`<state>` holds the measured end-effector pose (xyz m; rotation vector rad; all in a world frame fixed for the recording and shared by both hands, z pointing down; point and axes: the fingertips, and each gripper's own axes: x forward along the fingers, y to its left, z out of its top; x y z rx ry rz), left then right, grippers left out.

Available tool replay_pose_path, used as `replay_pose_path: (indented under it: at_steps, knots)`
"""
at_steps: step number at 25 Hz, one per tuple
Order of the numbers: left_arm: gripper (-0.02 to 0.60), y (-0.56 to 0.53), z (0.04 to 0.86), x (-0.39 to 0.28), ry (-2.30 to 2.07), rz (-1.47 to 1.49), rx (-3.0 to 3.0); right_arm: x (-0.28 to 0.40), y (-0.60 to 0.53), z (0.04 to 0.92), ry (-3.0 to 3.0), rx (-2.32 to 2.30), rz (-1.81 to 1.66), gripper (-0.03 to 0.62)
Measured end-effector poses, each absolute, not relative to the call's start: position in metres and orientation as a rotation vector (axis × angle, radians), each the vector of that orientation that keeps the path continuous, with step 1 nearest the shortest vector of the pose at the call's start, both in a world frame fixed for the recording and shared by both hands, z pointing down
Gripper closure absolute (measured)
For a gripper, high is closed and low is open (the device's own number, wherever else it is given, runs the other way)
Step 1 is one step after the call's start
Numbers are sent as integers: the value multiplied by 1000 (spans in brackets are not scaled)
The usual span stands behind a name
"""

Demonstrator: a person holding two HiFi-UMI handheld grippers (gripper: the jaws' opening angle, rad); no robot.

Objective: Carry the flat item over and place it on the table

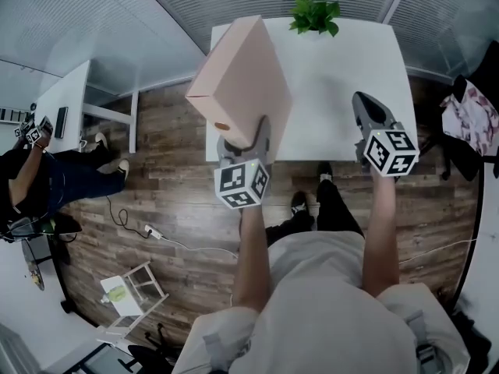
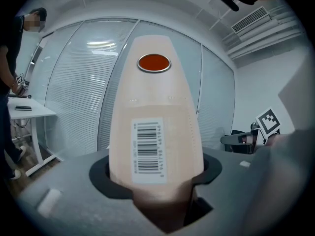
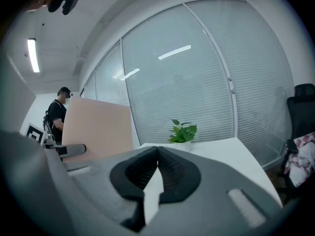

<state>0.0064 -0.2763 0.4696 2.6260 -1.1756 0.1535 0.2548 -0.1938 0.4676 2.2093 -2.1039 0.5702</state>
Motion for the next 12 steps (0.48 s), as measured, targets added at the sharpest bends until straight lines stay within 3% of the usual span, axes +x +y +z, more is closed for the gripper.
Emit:
replay_pose_path:
  at_steps: [12]
  knots:
    - [273,-321,522,24,-984,-64,2216,238,-307,453,-2391,1812,509,593]
